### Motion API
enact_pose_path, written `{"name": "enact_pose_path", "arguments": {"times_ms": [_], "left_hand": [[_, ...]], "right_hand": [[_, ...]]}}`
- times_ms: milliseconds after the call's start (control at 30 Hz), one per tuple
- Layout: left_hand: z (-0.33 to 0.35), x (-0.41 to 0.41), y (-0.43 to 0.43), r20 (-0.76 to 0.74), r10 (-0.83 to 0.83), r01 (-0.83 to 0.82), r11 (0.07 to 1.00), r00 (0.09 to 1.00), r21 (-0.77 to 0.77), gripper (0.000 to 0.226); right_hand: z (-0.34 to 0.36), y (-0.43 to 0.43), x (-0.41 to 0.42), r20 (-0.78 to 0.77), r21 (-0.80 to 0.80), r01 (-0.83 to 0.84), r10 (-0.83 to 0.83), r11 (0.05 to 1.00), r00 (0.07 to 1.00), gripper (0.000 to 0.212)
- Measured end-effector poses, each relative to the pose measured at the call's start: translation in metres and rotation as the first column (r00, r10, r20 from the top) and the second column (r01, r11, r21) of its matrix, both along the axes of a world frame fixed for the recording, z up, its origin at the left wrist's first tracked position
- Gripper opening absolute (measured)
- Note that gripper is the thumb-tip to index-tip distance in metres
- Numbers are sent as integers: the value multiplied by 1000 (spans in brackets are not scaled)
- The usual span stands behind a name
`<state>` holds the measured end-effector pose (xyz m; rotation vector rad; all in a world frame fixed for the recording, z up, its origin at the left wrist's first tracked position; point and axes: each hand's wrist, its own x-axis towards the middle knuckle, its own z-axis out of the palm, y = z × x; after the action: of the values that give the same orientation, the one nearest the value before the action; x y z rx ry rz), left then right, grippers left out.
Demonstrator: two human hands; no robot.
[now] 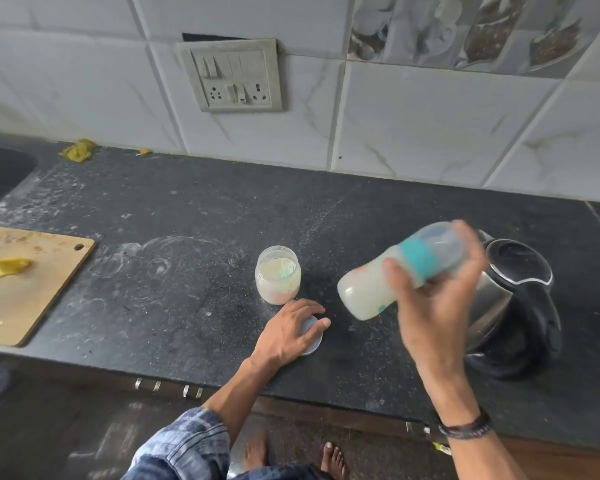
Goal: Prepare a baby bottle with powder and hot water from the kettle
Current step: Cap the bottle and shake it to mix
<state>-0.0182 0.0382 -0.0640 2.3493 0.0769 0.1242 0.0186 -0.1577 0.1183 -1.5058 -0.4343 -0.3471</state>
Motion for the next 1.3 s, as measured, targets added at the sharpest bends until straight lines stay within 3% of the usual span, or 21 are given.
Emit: {"name": "enact_pose_path", "arguments": {"times_ms": [100, 233, 300, 367, 433, 533, 600, 667, 767, 833, 900, 1033, 1100, 1133, 1233, 1300], "left_hand": [[1, 0, 0, -2, 9, -9, 1000, 1000, -2, 54], [-2, 0, 1, -8, -11, 11, 1000, 1000, 4, 52], [-2, 0, 0, -13, -12, 12, 1000, 1000, 2, 49], [-1, 0, 0, -9, 6, -6, 1000, 1000, 3, 49], [0, 0, 0, -7, 12, -12, 1000, 1000, 2, 50], [2, -1, 0, -2, -12, 12, 1000, 1000, -6, 59], [3, -1, 0, -4, -32, 32, 999, 999, -9, 63], [3, 0, 0, -8, -18, 18, 1000, 1000, 1, 60], [1, 0, 0, -4, 0, 0, 1000, 1000, 5, 57], [0, 0, 0, 2, -4, 4, 1000, 1000, 7, 56], [-1, 0, 1, 1, -13, 13, 1000, 1000, 12, 56], [-2, 1, 0, 7, 0, 0, 1000, 1000, 16, 58], [-2, 2, 0, 11, 7, -7, 1000, 1000, 15, 56], [-2, 2, 0, 12, 6, -6, 1000, 1000, 16, 55], [-3, 1, 2, 12, -13, 13, 1000, 1000, 25, 52], [-3, 1, 1, 23, -12, 12, 1000, 1000, 24, 54]], "right_hand": [[-1, 3, 3, 111, 99, 140, -150, 985, 982, 83], [-2, 6, 2, -44, -160, -58, 52, 985, 998, 83], [-2, 2, -2, -17, -81, -53, 52, 995, 999, 79], [0, 3, -2, 57, 63, 53, -57, 997, 997, 79], [-3, 4, 1, 106, 93, 116, -126, 989, 986, 83], [-4, 9, -1, -24, -100, -21, 18, 995, 1000, 84], [-6, 9, -8, -69, -119, -65, 57, 991, 996, 81], [-2, 10, -10, 62, 10, 23, -24, 1000, 998, 82], [-3, 14, -3, 201, 62, 158, -167, 986, 965, 82], [-5, 12, 4, 140, -21, 105, -101, 994, 985, 81], [-4, 12, 2, -35, -136, -31, 26, 990, 999, 83], [0, 7, -1, 80, 93, 110, -118, 989, 990, 80], [-3, 5, 5, 135, 118, 195, -210, 974, 968, 82], [-4, 5, 9, 139, 73, 167, -176, 983, 975, 81], [-5, 7, 6, -49, -84, -75, 71, 994, 996, 81], [-6, 4, 4, 5, 24, 36, -36, 999, 999, 80]]}}
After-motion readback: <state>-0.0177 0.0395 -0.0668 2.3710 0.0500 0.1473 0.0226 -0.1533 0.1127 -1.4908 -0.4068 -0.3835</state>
